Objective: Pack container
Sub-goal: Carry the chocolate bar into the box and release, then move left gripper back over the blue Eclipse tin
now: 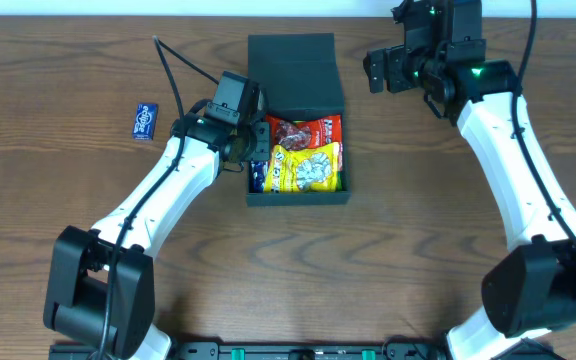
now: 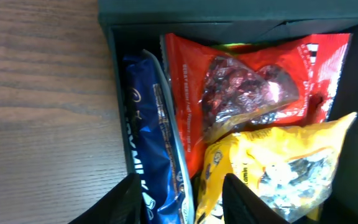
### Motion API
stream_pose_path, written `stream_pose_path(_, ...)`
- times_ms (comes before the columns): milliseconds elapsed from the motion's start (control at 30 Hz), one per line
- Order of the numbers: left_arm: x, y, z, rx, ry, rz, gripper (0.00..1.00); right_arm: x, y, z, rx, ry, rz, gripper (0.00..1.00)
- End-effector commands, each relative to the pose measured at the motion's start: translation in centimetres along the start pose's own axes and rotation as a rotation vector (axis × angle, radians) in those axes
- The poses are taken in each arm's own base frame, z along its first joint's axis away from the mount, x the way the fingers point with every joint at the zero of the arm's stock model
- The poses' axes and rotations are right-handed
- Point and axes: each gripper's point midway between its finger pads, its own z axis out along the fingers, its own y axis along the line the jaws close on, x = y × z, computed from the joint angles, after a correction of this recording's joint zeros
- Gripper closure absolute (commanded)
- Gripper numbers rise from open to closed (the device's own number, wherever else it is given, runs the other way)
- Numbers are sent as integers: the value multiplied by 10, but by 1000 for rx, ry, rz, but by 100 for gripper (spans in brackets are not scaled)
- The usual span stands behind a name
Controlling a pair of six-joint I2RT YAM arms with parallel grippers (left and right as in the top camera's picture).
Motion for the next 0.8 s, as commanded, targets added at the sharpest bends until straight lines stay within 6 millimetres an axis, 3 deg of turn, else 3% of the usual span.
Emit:
stream_pose_path(0,-9,3,-4,-8,-30,-9,56,-1,-5,0,12,-3,18,1)
stream_pose_path(100,-32,31,-19,-124,-136,-24,55,0,-5,0,12,1,19,1)
stream_pose_path(267,-82,96,-64,-383,-346,23,48,1,-4,0,11,8,19,1)
stream_pose_path(400,-100,141,-74,-469,-389,41,45,1,-4,0,11,8,19,1)
stream_pose_path(500,-101,177,-67,-507,-371,-7,44,2,-4,0,11,8,19,1)
stream_pose_path(600,-90,211,-40,-476,-300,-61,44,2,-4,0,11,8,19,1)
stream_pose_path(767,-76,236,5,-445,-216,-15,39,1,-4,0,11,8,19,1)
